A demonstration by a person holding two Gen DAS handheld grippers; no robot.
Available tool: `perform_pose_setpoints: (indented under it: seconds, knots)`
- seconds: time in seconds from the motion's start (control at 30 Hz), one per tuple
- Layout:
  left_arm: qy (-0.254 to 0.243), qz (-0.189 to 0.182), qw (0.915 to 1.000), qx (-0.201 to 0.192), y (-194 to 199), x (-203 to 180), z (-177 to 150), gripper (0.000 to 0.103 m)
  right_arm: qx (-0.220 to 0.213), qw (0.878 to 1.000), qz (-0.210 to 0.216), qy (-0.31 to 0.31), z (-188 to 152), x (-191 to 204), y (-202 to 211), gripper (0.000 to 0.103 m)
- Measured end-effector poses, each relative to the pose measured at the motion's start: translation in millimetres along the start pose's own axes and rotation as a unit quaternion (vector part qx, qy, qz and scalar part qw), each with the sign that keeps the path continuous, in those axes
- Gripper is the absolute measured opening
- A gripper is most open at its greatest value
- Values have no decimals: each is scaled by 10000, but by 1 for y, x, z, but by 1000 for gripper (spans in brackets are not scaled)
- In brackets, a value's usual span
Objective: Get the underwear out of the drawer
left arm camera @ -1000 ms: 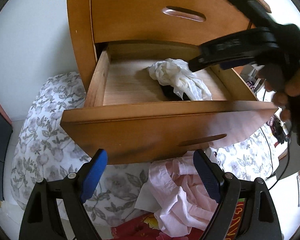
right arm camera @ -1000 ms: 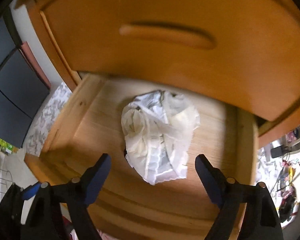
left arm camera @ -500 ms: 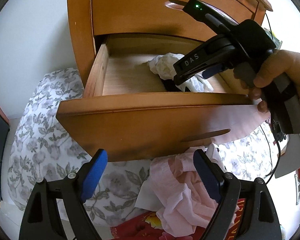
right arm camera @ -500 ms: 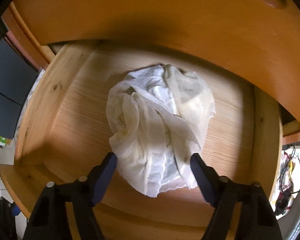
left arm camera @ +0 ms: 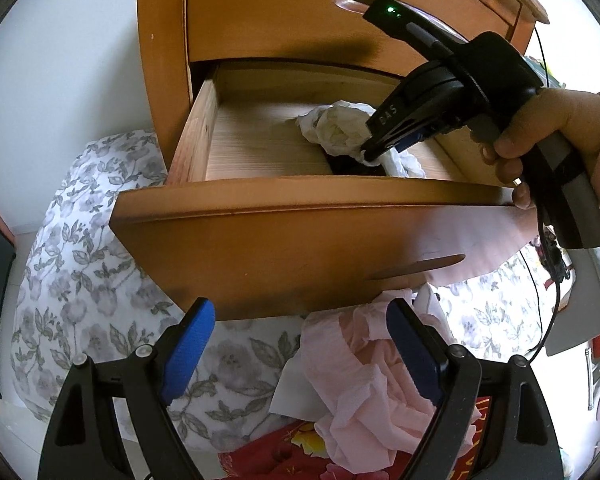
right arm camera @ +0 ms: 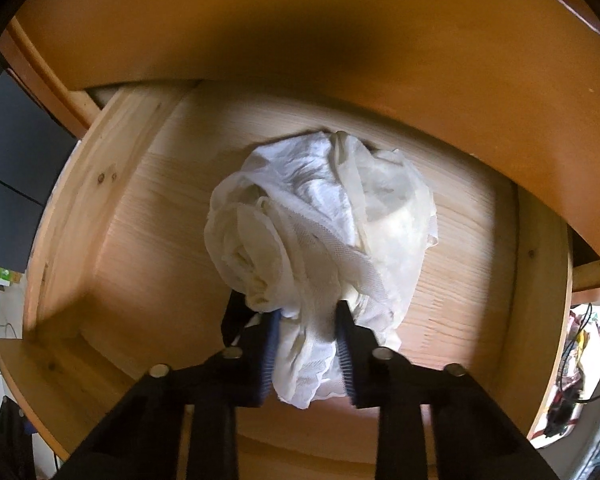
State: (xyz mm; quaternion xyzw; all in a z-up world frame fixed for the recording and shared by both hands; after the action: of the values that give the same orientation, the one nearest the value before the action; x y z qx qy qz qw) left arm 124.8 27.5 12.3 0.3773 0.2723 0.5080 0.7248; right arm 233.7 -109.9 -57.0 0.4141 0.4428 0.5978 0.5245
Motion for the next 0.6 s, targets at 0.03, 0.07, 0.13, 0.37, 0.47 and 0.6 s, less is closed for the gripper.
perform_pose_setpoints:
  seconds: [0.03,0.07,0.13,0.37,0.47,0.6]
  knots:
    - [6,-1,10000,6,0,1,0,88,-16,10000,10,-7,1,-2,1,20]
    - [13,2,10000,7,0,1,-1,88,-41,10000,16,-21,2,-4,2,17]
    - [25,5,10000,-5,1,2,0,88,-128,9999,-11,-50,1,-9,6,12]
    - [39,-2,10000,9,4,2,-2,88,-346,9991,-42,-233,-2,-24,22,10]
    - [29,0,10000,-7,6,1,-1,88,-445,9985,-50,-325,-1,-36,28,10]
    - [23,15,10000,-21,9,0,-1,88,-577,9971,-58,-501,-2,-51,40,10]
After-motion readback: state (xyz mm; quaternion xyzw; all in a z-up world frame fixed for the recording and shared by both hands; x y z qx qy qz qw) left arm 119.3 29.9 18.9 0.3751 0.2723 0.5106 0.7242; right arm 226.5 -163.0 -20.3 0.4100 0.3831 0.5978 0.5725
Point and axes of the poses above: each gripper's, at about its wrist camera, not at the fingertips, and y roughly against the way its jaws point, x to its left, z to its top, the point moved 5 cm from there along -y, roughly the way its jaws point, and after that the axes turned 12 degrees about -y, right-handed, at the moved point
